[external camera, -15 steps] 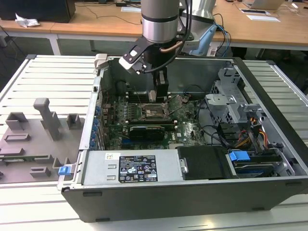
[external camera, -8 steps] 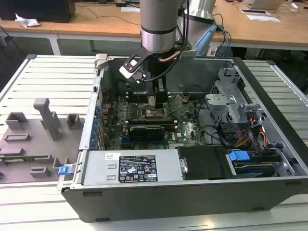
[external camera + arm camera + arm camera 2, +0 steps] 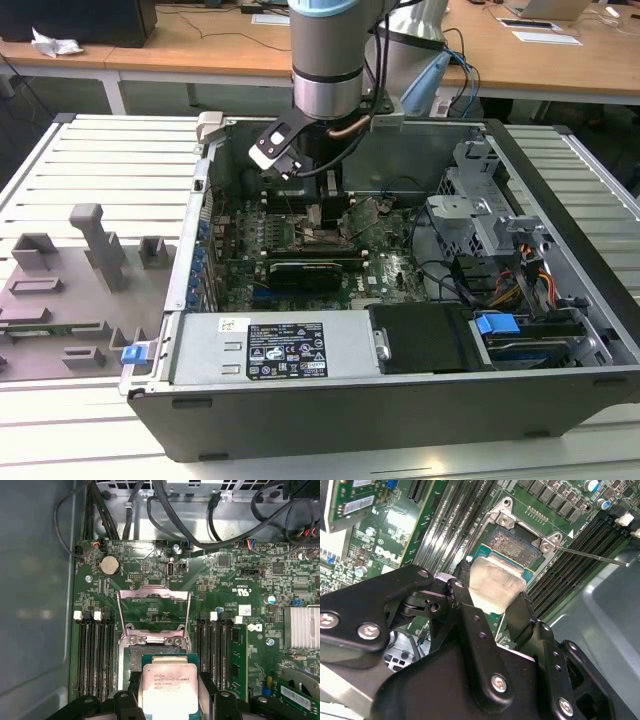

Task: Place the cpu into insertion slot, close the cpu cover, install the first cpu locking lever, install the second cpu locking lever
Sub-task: 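Place the cpu into insertion slot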

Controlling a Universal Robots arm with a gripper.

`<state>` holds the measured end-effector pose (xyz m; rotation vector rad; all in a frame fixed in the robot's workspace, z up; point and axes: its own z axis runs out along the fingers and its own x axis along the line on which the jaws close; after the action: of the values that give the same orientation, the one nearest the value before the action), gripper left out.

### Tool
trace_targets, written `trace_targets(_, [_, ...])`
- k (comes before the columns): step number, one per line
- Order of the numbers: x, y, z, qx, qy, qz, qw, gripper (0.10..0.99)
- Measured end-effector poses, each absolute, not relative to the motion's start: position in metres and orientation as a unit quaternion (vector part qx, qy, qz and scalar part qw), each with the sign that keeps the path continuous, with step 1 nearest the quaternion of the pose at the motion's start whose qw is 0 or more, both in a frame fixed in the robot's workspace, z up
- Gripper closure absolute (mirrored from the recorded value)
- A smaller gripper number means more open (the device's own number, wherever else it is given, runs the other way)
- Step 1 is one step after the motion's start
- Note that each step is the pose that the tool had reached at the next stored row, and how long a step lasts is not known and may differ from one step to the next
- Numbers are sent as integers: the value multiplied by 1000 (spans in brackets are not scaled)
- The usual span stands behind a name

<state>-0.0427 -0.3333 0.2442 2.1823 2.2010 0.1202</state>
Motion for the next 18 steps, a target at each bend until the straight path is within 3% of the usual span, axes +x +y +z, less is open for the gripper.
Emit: trace_targets(18, [-47,-322,215,712,701,37,21,557])
